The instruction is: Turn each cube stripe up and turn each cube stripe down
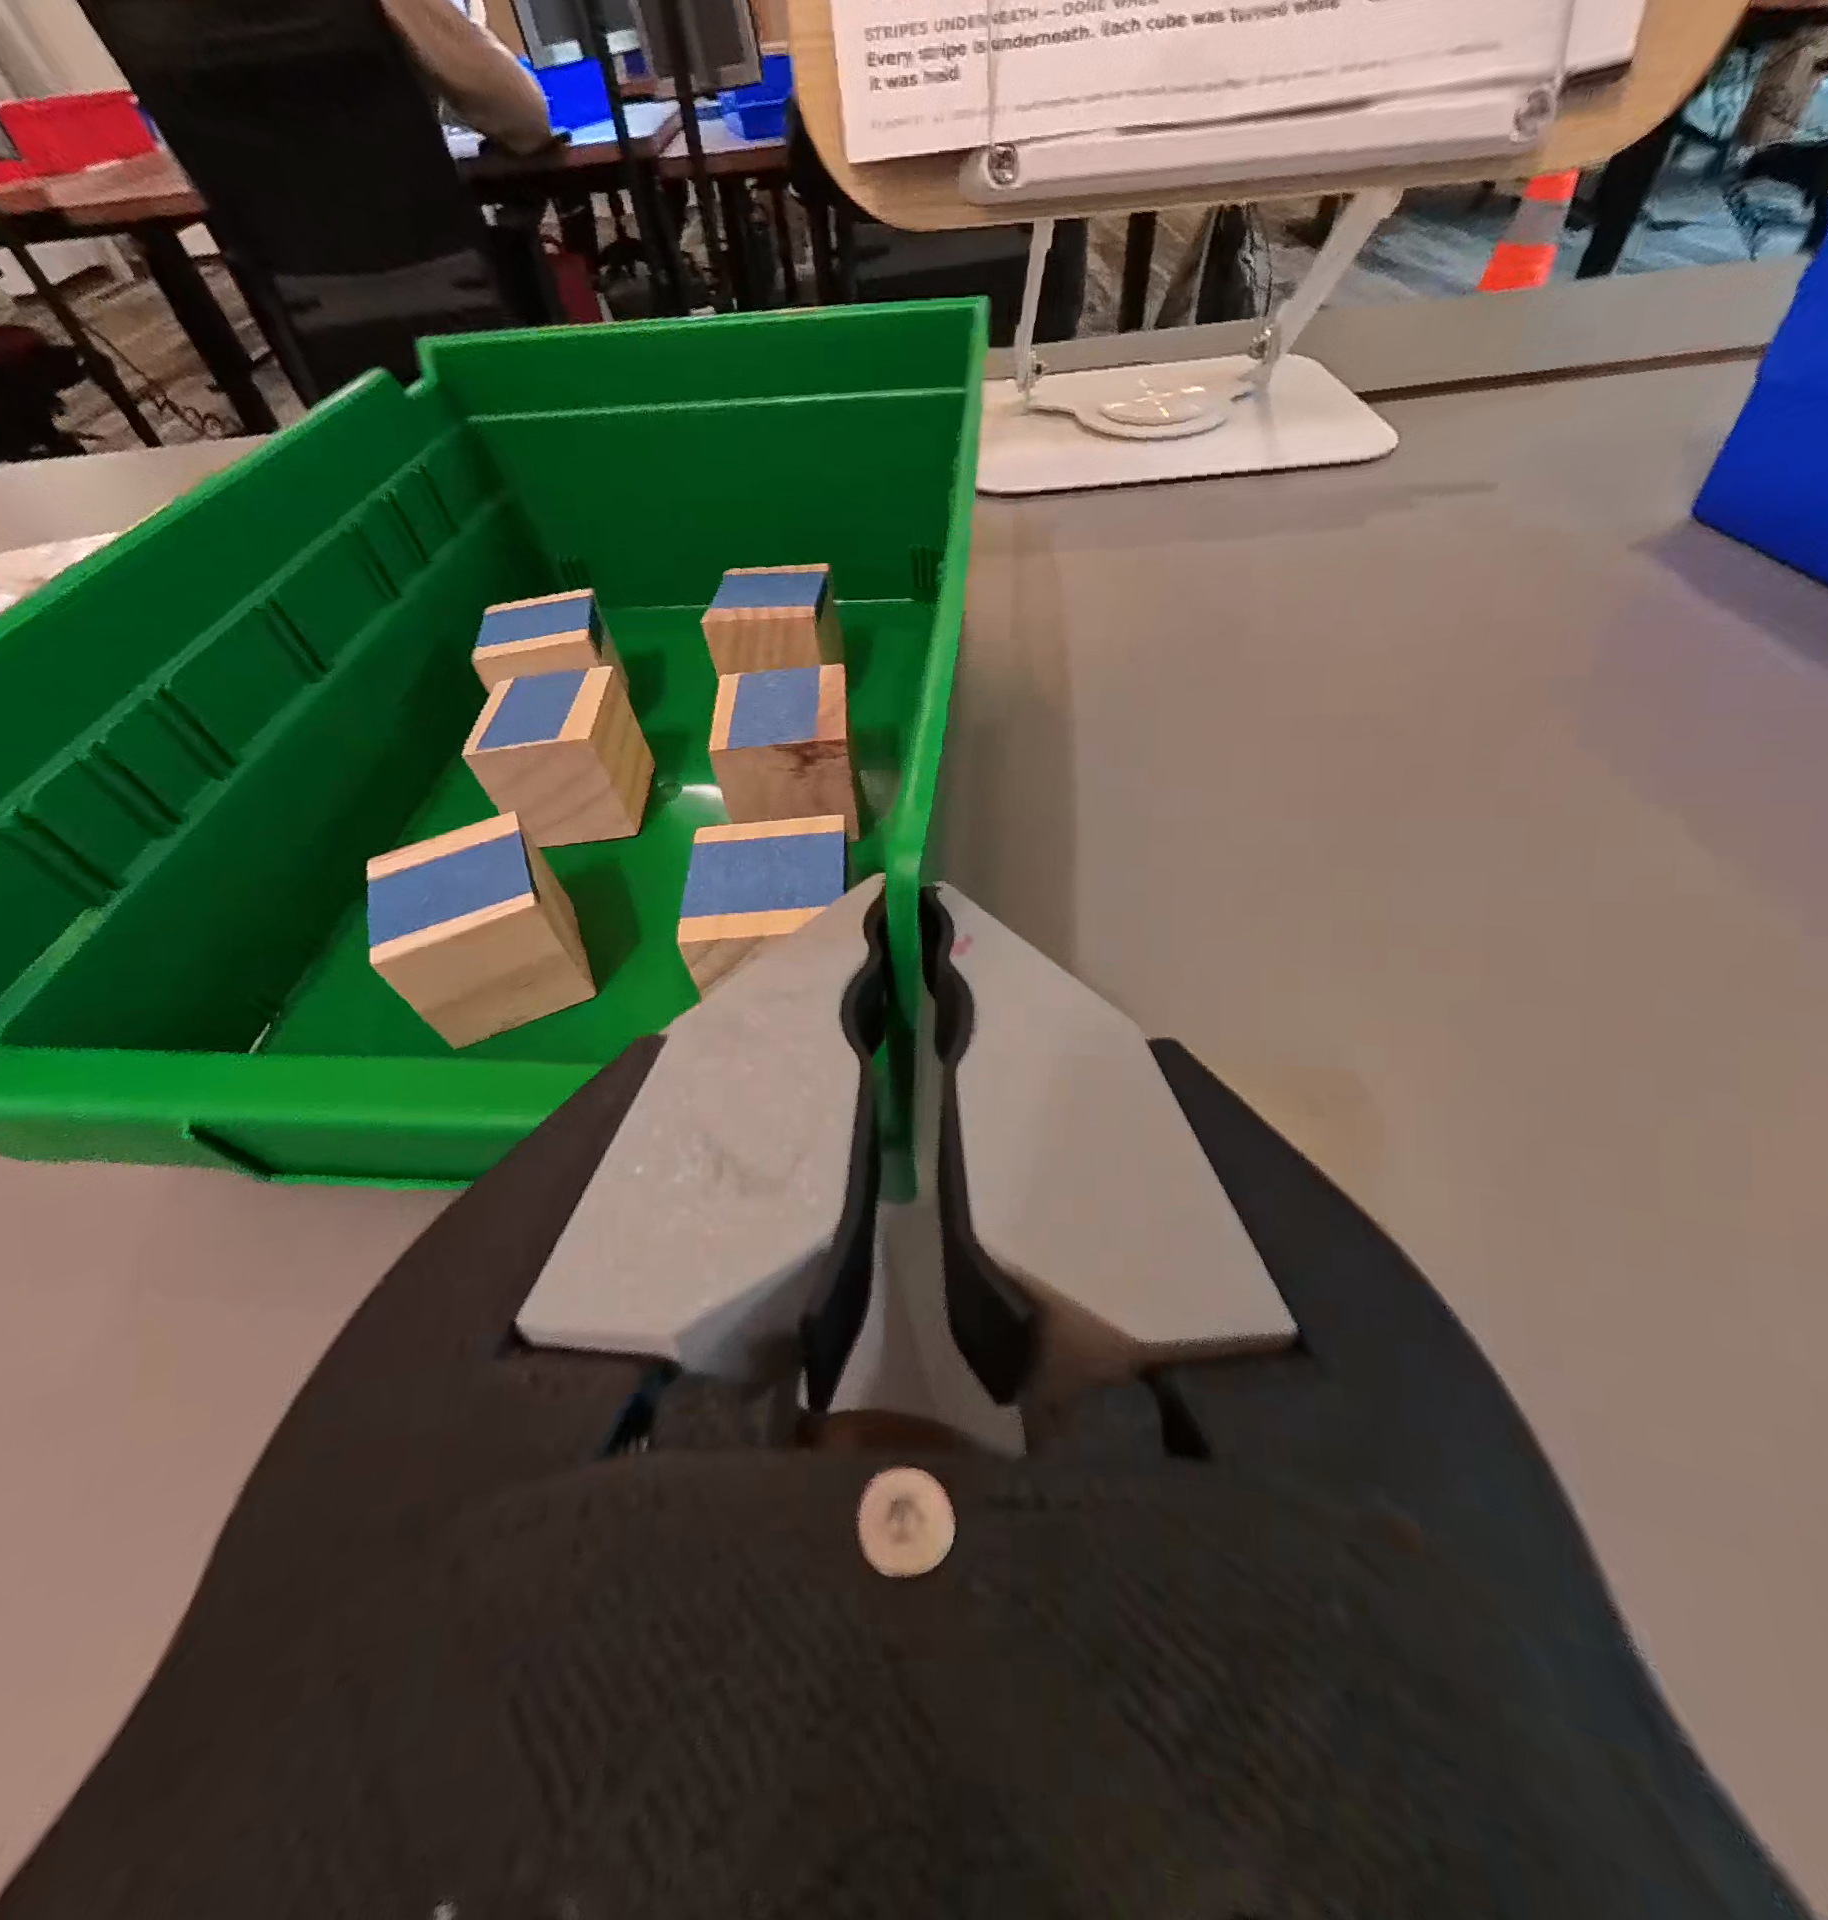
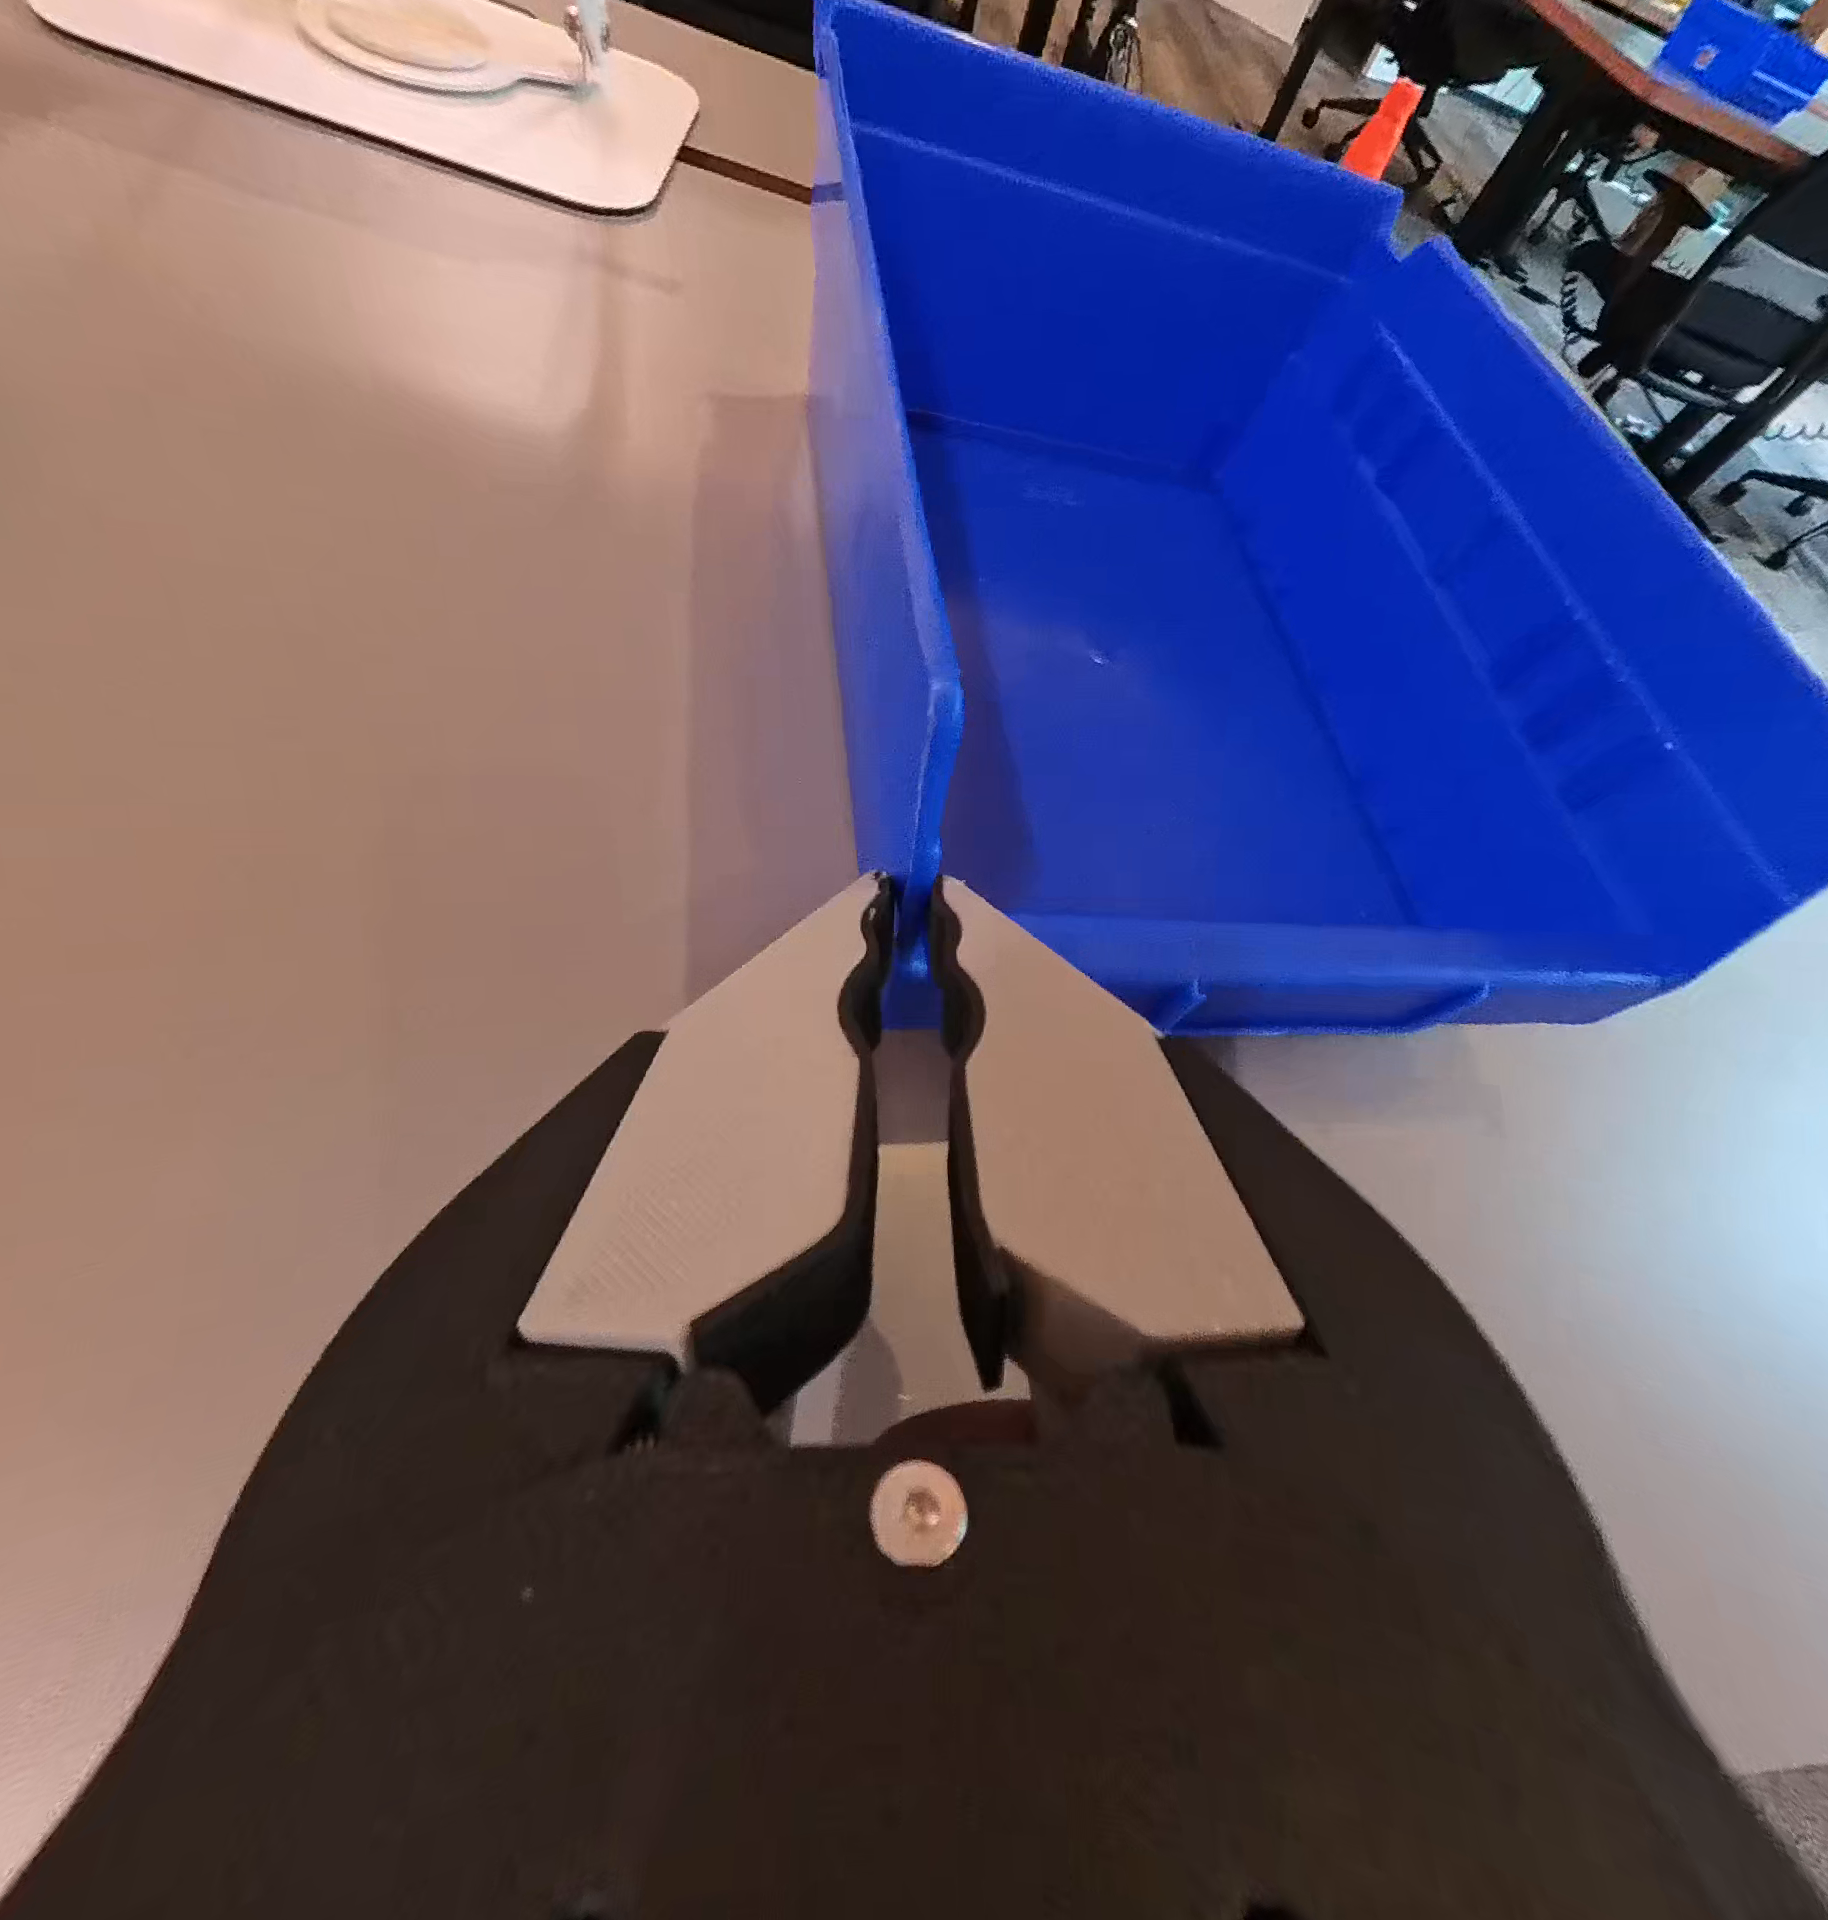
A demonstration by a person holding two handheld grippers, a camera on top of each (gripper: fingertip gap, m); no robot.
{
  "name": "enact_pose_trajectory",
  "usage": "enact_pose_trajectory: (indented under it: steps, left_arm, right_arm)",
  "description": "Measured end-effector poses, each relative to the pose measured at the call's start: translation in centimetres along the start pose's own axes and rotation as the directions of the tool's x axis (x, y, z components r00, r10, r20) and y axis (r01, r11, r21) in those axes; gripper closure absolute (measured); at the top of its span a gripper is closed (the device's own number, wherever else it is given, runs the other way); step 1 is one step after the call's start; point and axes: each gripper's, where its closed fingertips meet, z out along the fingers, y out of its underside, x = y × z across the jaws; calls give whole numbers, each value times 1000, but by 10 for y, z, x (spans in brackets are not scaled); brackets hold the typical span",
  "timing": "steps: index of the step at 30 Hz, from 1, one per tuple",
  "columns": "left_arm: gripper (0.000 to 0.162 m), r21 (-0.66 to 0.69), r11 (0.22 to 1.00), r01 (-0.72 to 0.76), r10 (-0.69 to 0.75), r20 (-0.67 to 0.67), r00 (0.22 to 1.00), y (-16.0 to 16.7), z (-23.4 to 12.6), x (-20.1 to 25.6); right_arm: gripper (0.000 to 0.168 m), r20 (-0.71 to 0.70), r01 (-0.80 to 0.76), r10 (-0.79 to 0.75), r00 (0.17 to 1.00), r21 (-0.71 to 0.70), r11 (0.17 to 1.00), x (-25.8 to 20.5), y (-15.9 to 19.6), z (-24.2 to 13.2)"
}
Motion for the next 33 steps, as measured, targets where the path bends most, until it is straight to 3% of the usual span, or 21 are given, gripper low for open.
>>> enact_pose_trajectory:
  steps: [3,4,6,8,13,17,23,29,33]
  left_arm:
    - [160,6,997,-79,79,19,997,-1,-4,4]
    - [153,36,996,-80,78,43,996,-6,-9,2]
    - [144,96,993,-75,67,85,994,-19,-22,-2]
    - [122,147,984,-104,91,92,992,-31,-35,1]
    - [116,195,973,-125,113,75,991,-45,-54,6]
    - [113,206,974,-96,86,55,995,-48,-58,8]
    - [107,233,963,-134,127,46,991,-66,-39,10]
    - [102,346,928,-141,134,43,990,-138,-17,-25]
    - [98,303,929,-211,203,57,978,-161,5,-57]
  right_arm:
    - [166,25,-8,8,1000,22,1000,1,-4,-10]
    - [162,25,-18,16,1000,54,998,3,-10,-18]
    - [149,24,-5,2,1000,112,994,8,-23,-34]
    - [139,14,24,-27,1000,173,985,11,-38,-51]
    - [116,52,22,-38,998,270,963,-1,-60,-75]
    - [97,133,35,-74,988,276,960,-25,-62,-71]
    - [84,156,49,-101,983,307,950,-26,-92,-50]
    - [79,257,40,-143,956,368,929,-37,-131,-27]
    - [75,267,80,-184,946,357,931,-34,-141,-6]
